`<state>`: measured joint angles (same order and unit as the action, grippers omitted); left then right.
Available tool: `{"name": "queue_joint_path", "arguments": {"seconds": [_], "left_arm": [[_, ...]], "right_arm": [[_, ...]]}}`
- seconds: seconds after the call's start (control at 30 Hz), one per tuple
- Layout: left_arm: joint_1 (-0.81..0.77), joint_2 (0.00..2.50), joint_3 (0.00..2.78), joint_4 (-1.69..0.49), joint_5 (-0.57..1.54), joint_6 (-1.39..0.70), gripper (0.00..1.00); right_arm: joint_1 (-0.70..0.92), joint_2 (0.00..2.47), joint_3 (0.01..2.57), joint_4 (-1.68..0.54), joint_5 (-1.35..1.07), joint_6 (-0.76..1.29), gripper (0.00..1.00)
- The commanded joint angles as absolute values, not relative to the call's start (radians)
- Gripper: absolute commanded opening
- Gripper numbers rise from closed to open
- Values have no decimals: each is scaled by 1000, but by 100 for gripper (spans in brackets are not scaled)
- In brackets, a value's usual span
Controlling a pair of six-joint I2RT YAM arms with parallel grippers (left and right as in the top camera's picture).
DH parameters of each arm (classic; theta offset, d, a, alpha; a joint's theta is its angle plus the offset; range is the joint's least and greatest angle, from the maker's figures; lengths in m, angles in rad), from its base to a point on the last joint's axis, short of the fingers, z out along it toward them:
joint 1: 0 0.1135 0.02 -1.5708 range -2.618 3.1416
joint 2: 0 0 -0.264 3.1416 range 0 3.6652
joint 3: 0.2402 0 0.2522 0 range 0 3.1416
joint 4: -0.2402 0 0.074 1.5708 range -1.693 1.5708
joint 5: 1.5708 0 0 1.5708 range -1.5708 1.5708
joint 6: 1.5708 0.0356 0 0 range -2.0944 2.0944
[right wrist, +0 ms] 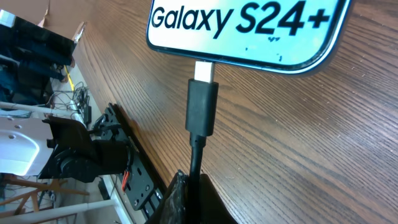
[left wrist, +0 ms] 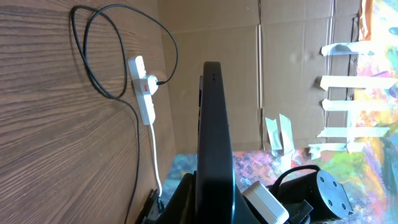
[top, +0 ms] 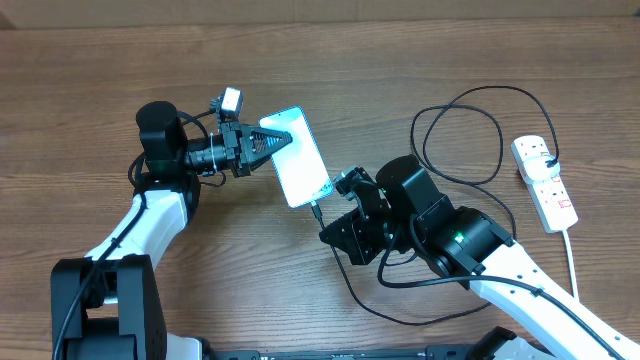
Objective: Plug charger to phone and switch on socket
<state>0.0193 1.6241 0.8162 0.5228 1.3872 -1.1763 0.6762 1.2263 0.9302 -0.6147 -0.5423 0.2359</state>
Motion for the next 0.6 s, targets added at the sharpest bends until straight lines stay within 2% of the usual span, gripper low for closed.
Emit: {"name": "queue_joint_path", "arguments": {"seconds": [0.0, 0.57], "left_arm": [[10, 1621, 834, 528, 1427, -1168, 4], [10, 1621, 834, 528, 1426, -1135, 4]], "right_arm": [[681, 1225, 938, -607, -535, 236, 4], [681, 1259, 937, -603, -536, 240, 4]]}}
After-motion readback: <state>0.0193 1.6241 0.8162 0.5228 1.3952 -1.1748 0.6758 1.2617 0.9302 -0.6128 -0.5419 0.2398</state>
